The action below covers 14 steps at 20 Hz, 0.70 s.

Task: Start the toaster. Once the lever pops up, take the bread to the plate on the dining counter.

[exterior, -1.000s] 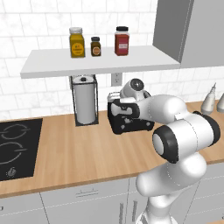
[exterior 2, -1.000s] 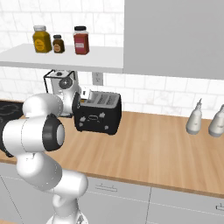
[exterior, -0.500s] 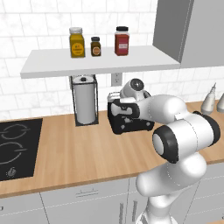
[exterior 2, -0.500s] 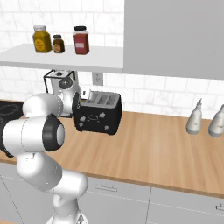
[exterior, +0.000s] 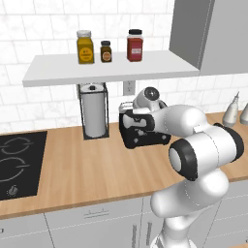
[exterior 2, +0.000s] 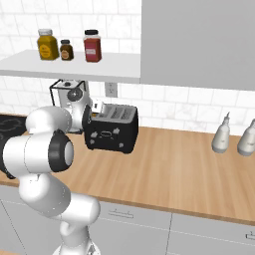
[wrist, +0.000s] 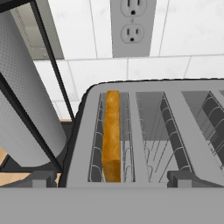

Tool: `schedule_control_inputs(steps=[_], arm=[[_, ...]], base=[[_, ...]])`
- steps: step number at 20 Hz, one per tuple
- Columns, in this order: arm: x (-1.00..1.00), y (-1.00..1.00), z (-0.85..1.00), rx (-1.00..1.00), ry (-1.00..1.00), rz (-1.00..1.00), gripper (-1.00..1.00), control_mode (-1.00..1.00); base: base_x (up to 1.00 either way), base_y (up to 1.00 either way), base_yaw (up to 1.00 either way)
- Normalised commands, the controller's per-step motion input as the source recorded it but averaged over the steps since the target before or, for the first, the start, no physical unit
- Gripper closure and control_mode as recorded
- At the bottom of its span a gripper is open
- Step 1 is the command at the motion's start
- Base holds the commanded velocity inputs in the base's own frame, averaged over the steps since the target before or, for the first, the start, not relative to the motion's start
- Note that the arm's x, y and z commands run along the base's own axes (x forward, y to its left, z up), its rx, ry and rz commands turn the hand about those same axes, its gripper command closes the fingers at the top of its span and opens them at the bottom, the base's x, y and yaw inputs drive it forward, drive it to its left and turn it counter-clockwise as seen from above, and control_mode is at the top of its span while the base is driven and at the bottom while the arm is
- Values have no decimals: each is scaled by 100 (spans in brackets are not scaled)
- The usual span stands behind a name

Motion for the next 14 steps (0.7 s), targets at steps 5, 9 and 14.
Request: schedule_control_inputs(steps=[5, 9, 14], arm=[[0, 0, 0, 0, 0, 0, -100, -100], [0, 0, 0, 0, 0, 0, -100, -100], [0, 0, 0, 0, 0, 0, -100, -100]], base=[[0, 0, 0], [0, 0, 0], [0, 0, 0]])
